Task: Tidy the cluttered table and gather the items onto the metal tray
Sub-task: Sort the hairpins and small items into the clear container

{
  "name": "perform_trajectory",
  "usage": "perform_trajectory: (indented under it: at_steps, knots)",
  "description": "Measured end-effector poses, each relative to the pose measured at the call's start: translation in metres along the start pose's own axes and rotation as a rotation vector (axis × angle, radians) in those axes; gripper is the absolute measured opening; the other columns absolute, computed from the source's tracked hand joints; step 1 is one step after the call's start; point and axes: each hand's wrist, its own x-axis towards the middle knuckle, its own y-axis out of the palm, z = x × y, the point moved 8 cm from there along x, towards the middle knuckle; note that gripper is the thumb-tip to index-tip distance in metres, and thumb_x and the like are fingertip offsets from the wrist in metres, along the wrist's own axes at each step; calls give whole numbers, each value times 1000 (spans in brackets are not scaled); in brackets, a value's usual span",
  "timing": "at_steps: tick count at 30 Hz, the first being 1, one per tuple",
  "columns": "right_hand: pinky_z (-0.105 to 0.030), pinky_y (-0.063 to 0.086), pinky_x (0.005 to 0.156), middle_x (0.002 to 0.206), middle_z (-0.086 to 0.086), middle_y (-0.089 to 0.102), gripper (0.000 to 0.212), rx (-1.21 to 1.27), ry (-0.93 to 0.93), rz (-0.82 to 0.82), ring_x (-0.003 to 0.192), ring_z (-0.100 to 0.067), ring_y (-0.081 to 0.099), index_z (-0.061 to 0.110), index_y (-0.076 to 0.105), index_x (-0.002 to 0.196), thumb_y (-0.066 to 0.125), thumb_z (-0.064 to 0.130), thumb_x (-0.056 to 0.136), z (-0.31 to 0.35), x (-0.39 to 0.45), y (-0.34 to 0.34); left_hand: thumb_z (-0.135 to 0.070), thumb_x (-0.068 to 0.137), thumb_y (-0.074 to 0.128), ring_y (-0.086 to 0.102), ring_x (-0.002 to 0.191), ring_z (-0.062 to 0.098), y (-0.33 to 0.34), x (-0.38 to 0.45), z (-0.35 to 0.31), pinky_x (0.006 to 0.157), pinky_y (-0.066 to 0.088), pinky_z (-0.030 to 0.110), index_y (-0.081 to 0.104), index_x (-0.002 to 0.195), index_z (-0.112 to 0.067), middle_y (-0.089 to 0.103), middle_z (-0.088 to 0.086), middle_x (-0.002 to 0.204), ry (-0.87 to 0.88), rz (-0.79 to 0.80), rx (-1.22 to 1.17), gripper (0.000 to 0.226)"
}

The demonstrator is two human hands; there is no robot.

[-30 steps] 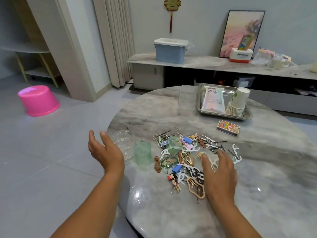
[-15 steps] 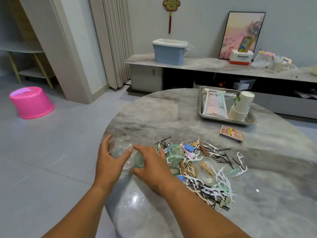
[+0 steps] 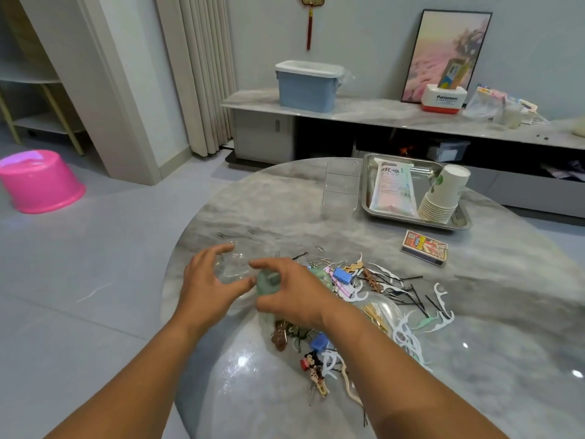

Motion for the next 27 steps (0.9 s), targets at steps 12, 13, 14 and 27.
perform_trajectory:
  at_steps: [12, 13, 14, 27]
  knots:
    - [-45, 35, 115, 151, -12, 29, 57, -150, 295, -622, 135, -35, 43, 24, 36, 150, 60, 38, 101, -108, 22, -191, -50, 67, 88, 32, 141, 23, 96, 116, -69, 111, 33, 39, 28, 152, -35, 37, -1, 153, 40, 50, -7, 105]
    - [-46, 34, 115, 152, -11, 28, 57, -167, 306, -612, 136, -35, 41, 24, 36, 150, 61, 37, 100, -121, 28, -194, -49, 68, 88, 31, 141, 23, 109, 123, -68, 111, 33, 40, 27, 152, -35, 36, 0, 154, 38, 77, 19, 105]
    - [-46, 33, 115, 153, -10, 27, 58, -184, 309, -599, 136, -35, 41, 25, 35, 151, 62, 36, 100, -130, 30, -194, -50, 68, 88, 31, 142, 24, 118, 125, -68, 111, 33, 40, 26, 153, -34, 36, 1, 154, 43, 105, 46, 106]
    - [-49, 38, 110, 143, -8, 56, 57, -492, 196, -795, 128, -27, 51, 23, 53, 141, 36, 60, 102, -119, -18, -211, -64, 102, 26, 23, 151, 23, 45, 116, -1, 124, 17, 44, 24, 159, -24, 29, 2, 164, 48, -97, 423, 70]
